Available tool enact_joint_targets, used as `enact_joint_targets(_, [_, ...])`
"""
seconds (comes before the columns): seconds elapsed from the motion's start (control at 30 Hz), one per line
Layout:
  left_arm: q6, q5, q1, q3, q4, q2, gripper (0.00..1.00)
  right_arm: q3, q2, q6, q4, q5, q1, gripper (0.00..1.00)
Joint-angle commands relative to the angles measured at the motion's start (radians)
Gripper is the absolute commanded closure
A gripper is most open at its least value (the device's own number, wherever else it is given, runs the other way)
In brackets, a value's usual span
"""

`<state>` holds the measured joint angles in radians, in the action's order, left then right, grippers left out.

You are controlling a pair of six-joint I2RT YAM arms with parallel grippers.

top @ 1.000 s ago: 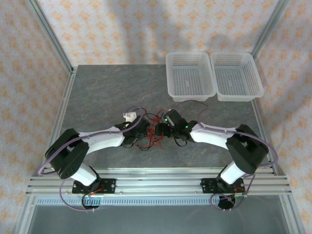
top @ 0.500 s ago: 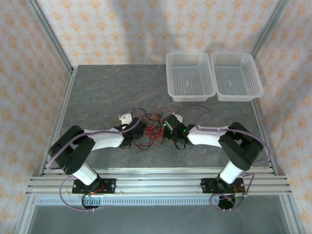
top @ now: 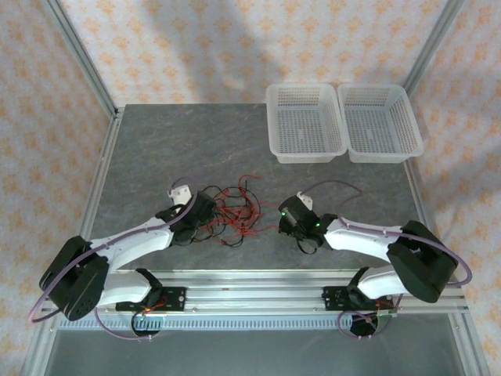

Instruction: Untangle the cables

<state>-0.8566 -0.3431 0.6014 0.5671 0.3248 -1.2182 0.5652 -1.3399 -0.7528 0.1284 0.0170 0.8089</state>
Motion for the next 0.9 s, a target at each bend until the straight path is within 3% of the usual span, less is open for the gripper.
enact_joint_targets(0.0, [0.044,0.014,-0.005,0.077,0.073,0.05,0.13,0.068,0.034,0.06,0.077,-0.011,0.001,0.73])
enact_joint_targets(0.37, [0.109,0.074,-0.005,0.167,0.08,-0.037,0.13,0.36,-0.12,0.213,0.139,0.084,0.004,0.25])
enact_joint_targets(0.5, [0.113,0.085,0.001,0.176,0.054,-0.104,0.13,0.445,-0.217,0.245,0.155,0.067,0.022,0.01])
enact_joint_targets(0.87, [0.094,0.09,0.003,0.146,-0.072,-0.233,0.13,0.518,-0.433,0.24,0.231,-0.088,0.079,0.03])
